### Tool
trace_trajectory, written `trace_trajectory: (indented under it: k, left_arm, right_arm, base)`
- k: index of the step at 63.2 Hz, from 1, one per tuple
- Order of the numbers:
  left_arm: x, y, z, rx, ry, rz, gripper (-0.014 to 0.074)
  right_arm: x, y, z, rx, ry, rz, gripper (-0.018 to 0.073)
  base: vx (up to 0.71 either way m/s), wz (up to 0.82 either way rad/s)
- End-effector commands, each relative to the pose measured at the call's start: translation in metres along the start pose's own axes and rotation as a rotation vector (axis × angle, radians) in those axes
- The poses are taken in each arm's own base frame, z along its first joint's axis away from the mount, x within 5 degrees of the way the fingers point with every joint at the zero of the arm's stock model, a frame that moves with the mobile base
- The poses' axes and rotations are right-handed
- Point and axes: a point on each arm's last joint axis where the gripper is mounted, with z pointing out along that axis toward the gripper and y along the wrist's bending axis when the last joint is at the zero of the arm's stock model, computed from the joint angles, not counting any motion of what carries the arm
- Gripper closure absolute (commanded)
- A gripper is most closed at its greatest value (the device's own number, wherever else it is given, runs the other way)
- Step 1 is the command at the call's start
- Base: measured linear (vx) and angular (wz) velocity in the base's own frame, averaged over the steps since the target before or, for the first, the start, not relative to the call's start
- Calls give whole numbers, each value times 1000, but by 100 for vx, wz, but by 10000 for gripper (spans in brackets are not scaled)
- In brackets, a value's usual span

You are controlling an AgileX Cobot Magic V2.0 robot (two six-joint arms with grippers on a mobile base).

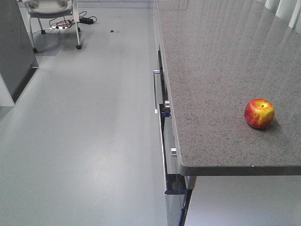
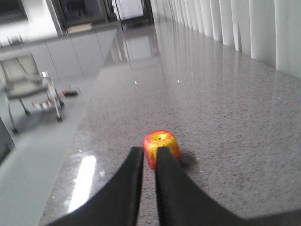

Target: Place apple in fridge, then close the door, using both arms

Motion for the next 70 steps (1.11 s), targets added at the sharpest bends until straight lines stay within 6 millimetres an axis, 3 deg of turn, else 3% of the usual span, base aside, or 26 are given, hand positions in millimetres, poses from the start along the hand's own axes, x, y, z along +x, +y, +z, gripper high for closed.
trace_trajectory:
  k: [1,11,16,29,44,58,70]
  left_arm:
    - [1,-1,1,14,-61,-17,603]
    - [1,-1,1,14,-61,-17,603]
    - [1,-1,1,14,-61,-17,603]
    - [1,-1,1,14,-61,-17,603]
    - [1,-1,1,14,-61,-17,603]
    - [1,-1,1,14,-61,-17,603]
    - [1,-1,1,14,-61,-17,603]
  right_arm:
    - [-40,6,14,-4,0,-97,331]
    - [-73,13,44,-26,37,-146,-57]
    - [-76,14,56,-26,52,-191,-169]
    - [-71,14,78,-28,159,-177,-152]
    - [-107,21,115,-31,355,-180,-92]
    - [-137,26,182,-35,483,-201,-69]
    - [-130,28,250,-53,611,-213,-69]
  base:
    - [0,0]
    - [0,0]
    - [0,0]
    - [0,0]
    - [0,0]
    - [0,0]
    - [0,0]
